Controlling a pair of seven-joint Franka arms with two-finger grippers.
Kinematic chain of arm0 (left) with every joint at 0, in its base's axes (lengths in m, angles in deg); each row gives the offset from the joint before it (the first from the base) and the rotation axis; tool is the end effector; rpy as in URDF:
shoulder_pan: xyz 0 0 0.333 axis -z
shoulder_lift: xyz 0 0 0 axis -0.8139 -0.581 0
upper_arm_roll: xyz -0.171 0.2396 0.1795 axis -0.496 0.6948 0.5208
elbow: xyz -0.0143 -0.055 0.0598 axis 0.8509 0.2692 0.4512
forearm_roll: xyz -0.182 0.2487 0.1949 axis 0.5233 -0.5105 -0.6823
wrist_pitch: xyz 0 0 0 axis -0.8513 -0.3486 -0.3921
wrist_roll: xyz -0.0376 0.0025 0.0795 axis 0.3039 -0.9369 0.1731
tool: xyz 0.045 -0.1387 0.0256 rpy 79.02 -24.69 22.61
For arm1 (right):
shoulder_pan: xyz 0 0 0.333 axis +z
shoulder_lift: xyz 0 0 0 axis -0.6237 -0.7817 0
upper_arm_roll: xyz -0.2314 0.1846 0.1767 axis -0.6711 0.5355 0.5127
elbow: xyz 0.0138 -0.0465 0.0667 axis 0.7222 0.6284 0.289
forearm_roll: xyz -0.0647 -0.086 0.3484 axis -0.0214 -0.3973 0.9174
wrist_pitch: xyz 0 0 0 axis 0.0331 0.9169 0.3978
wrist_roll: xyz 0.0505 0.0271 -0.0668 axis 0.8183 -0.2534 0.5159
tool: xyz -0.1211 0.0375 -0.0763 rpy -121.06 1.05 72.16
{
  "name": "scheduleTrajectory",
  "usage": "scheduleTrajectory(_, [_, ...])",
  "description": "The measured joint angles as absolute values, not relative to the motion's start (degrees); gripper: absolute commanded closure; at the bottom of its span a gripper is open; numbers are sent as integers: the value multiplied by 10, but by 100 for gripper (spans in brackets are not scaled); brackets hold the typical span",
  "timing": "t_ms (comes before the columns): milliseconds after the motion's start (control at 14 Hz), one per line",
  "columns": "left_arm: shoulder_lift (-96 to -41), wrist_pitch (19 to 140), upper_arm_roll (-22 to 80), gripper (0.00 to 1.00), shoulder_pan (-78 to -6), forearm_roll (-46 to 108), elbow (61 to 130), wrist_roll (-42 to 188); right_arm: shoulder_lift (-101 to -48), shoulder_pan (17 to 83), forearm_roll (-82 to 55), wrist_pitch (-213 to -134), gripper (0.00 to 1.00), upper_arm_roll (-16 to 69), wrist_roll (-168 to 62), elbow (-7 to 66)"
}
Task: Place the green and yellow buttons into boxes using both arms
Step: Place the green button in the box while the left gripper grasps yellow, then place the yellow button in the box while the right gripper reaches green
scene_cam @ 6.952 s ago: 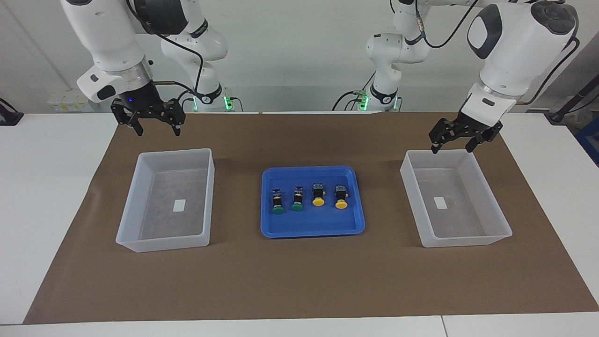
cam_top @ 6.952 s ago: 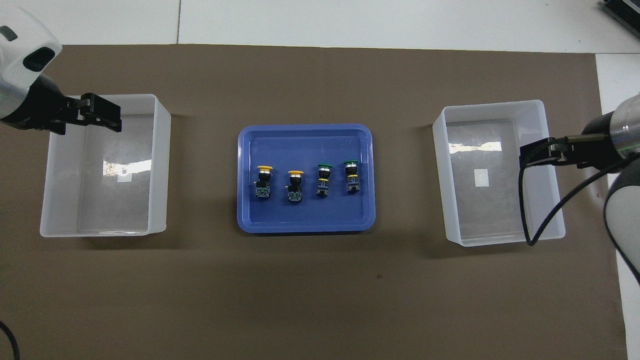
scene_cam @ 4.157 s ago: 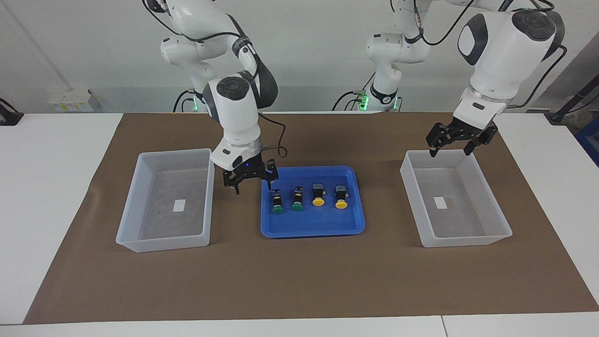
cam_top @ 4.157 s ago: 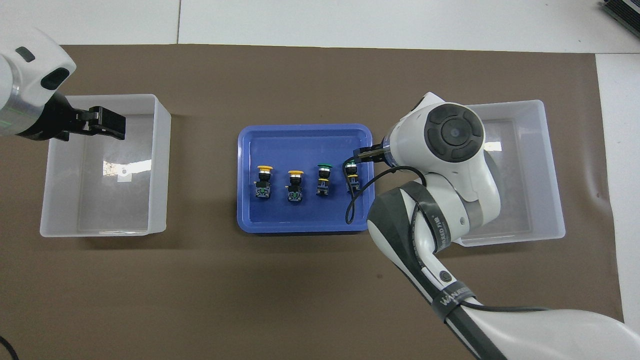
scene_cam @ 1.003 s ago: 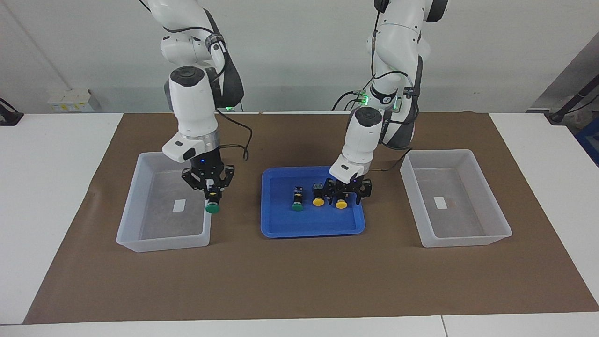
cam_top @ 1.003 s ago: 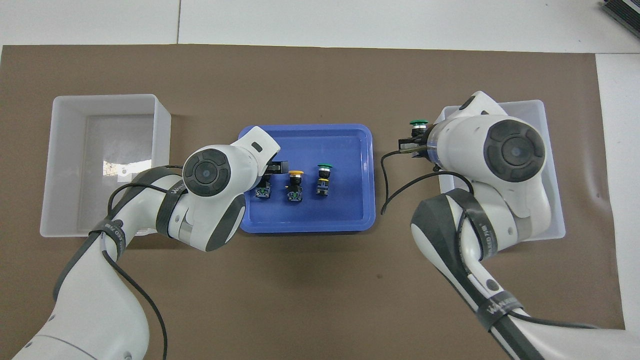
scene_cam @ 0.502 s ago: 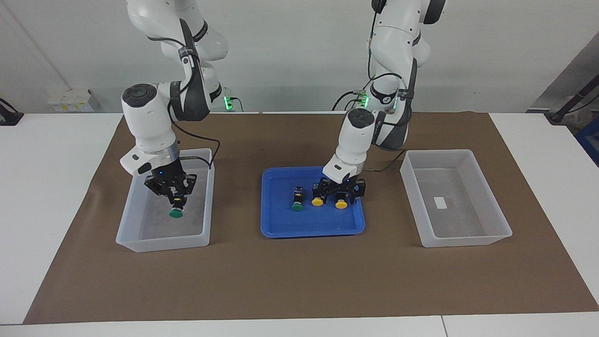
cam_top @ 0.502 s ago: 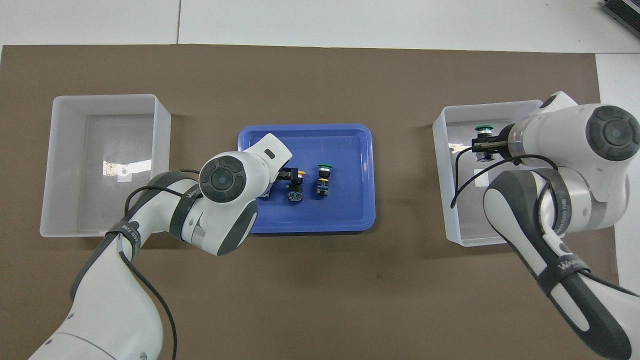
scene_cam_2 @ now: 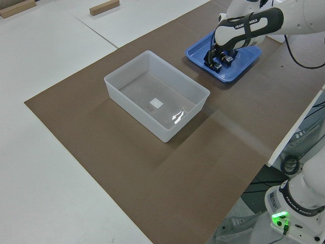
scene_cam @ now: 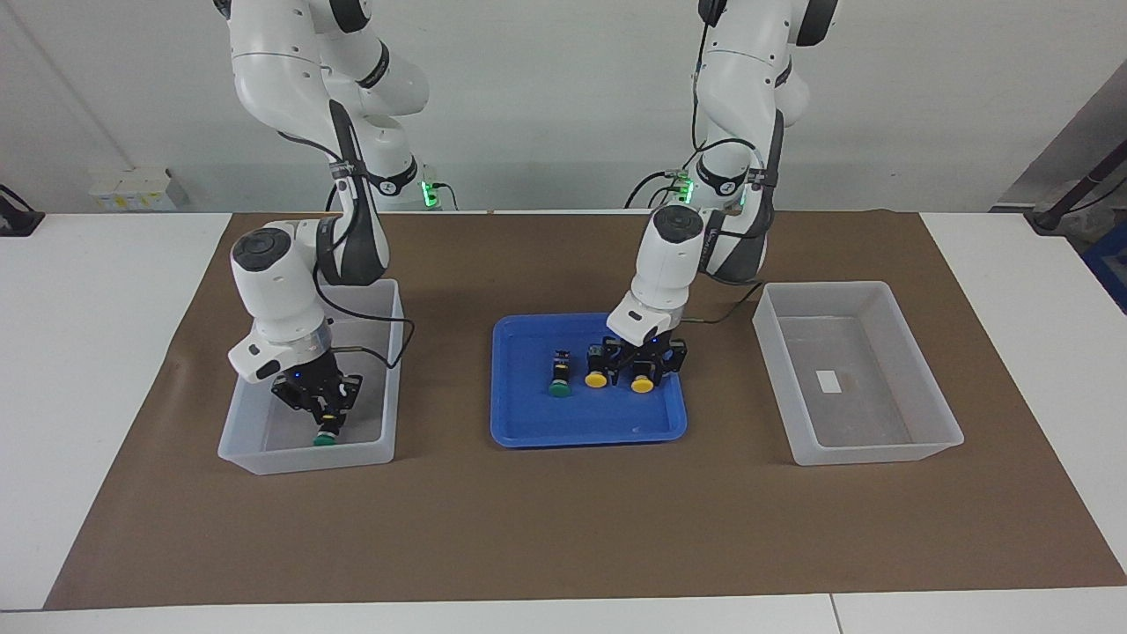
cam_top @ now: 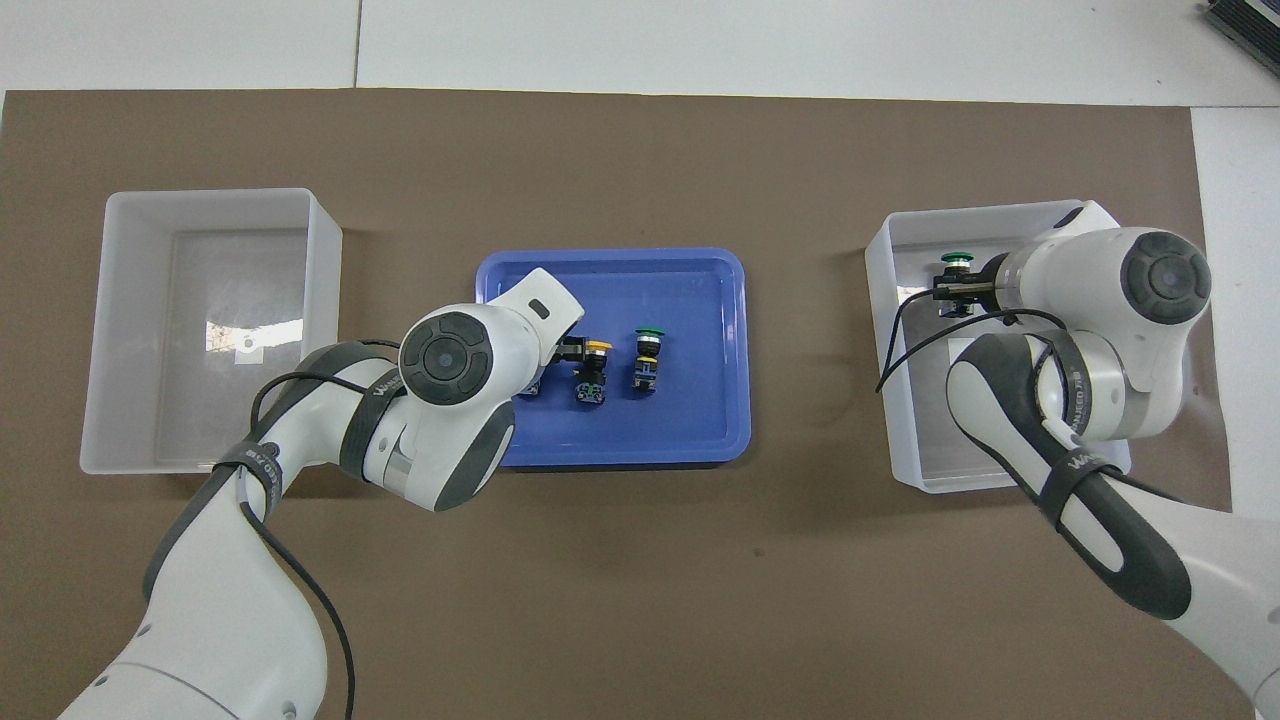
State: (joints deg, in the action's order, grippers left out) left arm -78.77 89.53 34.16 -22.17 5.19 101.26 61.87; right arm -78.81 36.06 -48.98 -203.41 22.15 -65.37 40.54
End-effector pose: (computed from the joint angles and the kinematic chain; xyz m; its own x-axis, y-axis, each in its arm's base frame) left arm 0.5379 -0.3124 0.3074 0.9767 -0.0628 0.2052 -0.0807 -0.9935 0.0805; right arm 0.6237 -0.0024 0.3158 0.9746 -0.0130 0.2236 -0.0194 -0.9995 0.0265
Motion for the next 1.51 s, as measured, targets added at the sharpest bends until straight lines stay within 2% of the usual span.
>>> scheduleTrajectory(72, [-788,895,342,46,-222,52,1014,619,-789,360,-490,-2038,100,221,-654,404])
scheduleTrajectory(143, [-788,895,342,56,-222,52,1015,619,-789,359,-490,-2038,93,221,-654,404])
scheduleTrajectory(287, [-788,895,343,78,-222,52,1016,620,-790,354,-490,-2038,0,222,-654,403])
scheduleTrajectory(430, [-787,895,343,100,-222,52,1016,621,-791,353,-490,-2038,0,222,-654,402])
scheduleTrajectory(717, [-787,896,344,100,-222,52,1015,621,-775,361,-490,-2022,0,228,-654,381])
scheduleTrajectory(1075, [-787,880,350,100,-231,52,982,621,-693,362,-488,-1858,0,249,-654,326])
scheduleTrajectory(1218, [-786,838,352,100,-245,52,948,622,-683,363,-485,-1825,0,271,-671,310])
scheduleTrajectory(1505, [-770,685,353,100,-299,52,860,660,-689,368,-484,-1823,0,329,-781,307])
